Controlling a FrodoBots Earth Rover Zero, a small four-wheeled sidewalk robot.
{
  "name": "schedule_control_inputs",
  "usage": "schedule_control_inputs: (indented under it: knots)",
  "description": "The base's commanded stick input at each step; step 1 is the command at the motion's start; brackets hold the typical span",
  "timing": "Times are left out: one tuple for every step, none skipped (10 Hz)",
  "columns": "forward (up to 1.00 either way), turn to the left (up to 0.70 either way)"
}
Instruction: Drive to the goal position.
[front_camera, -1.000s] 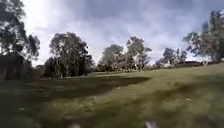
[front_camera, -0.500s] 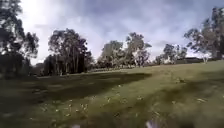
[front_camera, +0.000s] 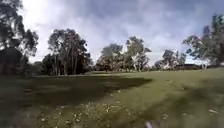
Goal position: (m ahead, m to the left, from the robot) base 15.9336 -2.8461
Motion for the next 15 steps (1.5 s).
schedule_control_inputs:
  knots:
    - [0.7, 0.0]
    - [0.7, 0.0]
    - [0.7, 0.0]
    - [0.7, 0.0]
    - [0.7, 0.0]
    - [0.7, 0.0]
    - [0.7, 0.0]
    - [0.7, 0.0]
    - [0.7, 0.0]
    - [0.7, 0.0]
    - [0.7, 0.0]
    - [0.7, 0.0]
    - [0.7, 0.0]
    - [0.7, 0.0]
    - [0.7, 0.0]
